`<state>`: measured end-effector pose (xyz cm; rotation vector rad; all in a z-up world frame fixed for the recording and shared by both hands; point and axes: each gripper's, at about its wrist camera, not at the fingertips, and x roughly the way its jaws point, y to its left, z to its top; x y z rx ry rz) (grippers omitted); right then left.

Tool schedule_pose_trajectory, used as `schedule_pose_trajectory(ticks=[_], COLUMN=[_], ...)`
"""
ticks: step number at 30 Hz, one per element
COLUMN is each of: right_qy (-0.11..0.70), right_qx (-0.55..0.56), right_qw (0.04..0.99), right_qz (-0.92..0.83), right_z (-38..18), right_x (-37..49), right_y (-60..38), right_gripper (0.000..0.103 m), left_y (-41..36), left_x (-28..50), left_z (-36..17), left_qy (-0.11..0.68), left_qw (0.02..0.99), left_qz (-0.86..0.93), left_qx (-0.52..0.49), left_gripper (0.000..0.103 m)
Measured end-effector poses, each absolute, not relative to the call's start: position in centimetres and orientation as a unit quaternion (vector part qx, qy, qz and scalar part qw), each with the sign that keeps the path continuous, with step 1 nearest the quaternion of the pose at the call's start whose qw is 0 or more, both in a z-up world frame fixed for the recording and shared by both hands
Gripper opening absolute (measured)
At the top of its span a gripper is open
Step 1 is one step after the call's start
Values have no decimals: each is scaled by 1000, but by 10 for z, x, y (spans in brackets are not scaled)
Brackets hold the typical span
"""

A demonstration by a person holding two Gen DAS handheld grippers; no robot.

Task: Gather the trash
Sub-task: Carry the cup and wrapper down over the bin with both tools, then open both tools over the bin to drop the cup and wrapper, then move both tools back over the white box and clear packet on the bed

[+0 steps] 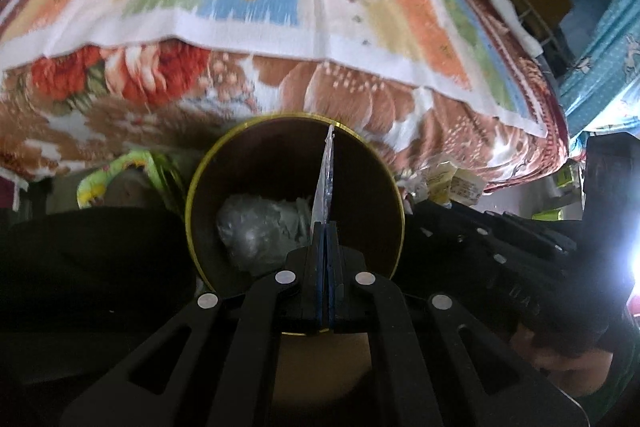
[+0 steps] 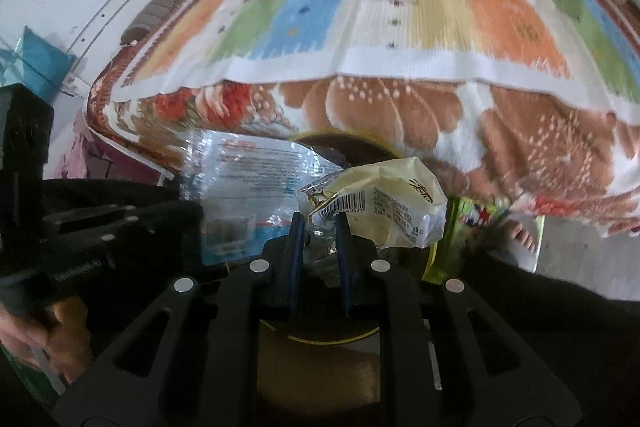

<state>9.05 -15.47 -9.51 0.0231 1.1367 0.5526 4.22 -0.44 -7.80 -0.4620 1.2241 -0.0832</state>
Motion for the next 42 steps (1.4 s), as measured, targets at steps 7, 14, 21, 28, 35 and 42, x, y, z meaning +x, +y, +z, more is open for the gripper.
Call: schedule_pose_trajectory(ticks=[7, 14, 21, 28, 35, 42], right_qy=[564, 586, 590, 573, 536, 505], right_qx=[24, 33, 30, 20, -23, -47], right_qw=[792, 785, 784, 796, 817, 831], right_qz=[234, 199, 190, 196, 208, 227], right_z=[-116, -138, -141, -129, -103, -75], right_x=[107, 125, 130, 130, 135, 148], right_y=[-152, -149, -150, -147, -139, -131], right_gripper=[16, 38, 50, 59, 69, 78], left_y=[4, 21, 24, 25, 45, 67], left_x=[55, 62, 67, 77, 94, 120], left_z=[-102, -129, -105, -87, -58, -35], left_qy=[590, 617, 591, 577, 552, 529], left_qw=[759, 721, 763, 787, 808, 828], left_qz=[-21, 28, 52, 64, 69, 93], left_qx=[-275, -315, -255, -210, -193, -162], left_gripper=[0, 23, 43, 53, 62, 78])
